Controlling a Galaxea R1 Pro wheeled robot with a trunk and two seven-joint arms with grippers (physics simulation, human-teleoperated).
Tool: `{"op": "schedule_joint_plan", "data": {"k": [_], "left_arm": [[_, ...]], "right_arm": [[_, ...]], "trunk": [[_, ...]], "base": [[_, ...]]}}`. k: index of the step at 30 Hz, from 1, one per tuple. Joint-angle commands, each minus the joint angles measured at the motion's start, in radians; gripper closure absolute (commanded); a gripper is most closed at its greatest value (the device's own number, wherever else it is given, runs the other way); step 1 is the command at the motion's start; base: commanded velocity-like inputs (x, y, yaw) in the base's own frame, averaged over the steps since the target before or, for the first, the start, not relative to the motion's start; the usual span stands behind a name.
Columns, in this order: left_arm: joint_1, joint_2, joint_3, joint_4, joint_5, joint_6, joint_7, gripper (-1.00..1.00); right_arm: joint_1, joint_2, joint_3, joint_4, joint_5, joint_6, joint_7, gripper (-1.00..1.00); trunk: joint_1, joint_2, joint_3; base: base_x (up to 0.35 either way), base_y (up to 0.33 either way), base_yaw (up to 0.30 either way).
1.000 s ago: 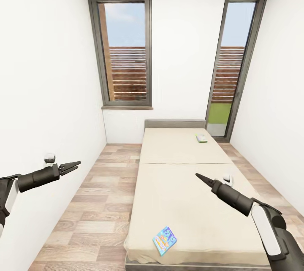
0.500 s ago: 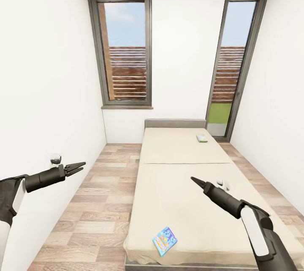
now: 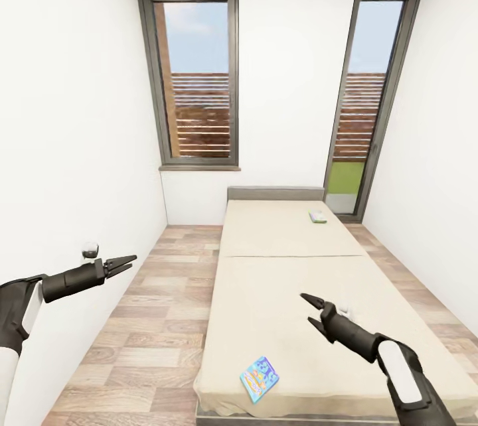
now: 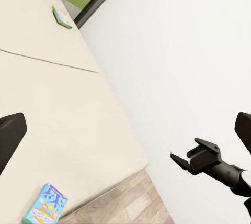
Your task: Put all the toys in the child's room - the three board games (two on the bed and one on the table), the two jigsaw puzzles on the table, and the tennis ball on the table - inside the toy box on the table in the child's room.
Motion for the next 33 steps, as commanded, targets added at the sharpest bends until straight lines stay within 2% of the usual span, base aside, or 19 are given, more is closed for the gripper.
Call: {"op": "schedule_joint_plan", "data": {"k": [1,4,8,20,33], "left_arm": [[-0.001,0.000,0.000,0.000,0.002,0.010,-0.001,-1.00],[-0.001,0.000,0.001,0.000,0.002,0.010,0.001,-1.00],[-0.001,-0.001,0.000,0.000,0.002,0.009,0.003,-1.00],[-0.001,-0.001,-0.001,0.000,0.002,0.008,0.005,-1.00],[-0.001,-0.001,-0.001,0.000,0.002,0.008,0.004,-1.00]], "right_arm": [[-0.002,-0.001,-0.005,0.007,-0.015,0.020,0.004,-1.00],[-0.006,-0.009,-0.018,0.024,-0.069,0.066,0.003,-1.00],[-0.007,-0.012,-0.022,0.028,-0.084,0.079,0.009,-1.00],[-0.006,-0.009,-0.022,0.029,-0.090,0.073,0.068,-1.00],[-0.006,0.004,-0.019,0.020,-0.090,0.071,0.074,-1.00]], "trunk": [[0.004,-0.009,-0.005],[0.016,-0.030,-0.014],[0.031,-0.058,-0.027],[0.077,-0.142,-0.065],[0.127,-0.233,-0.105]], "base": [[0.000,0.000,0.000],[0.000,0.000,0.000],[0.000,0.000,0.000],[0.000,0.000,0.000],[0.000,0.000,0.000]]}}
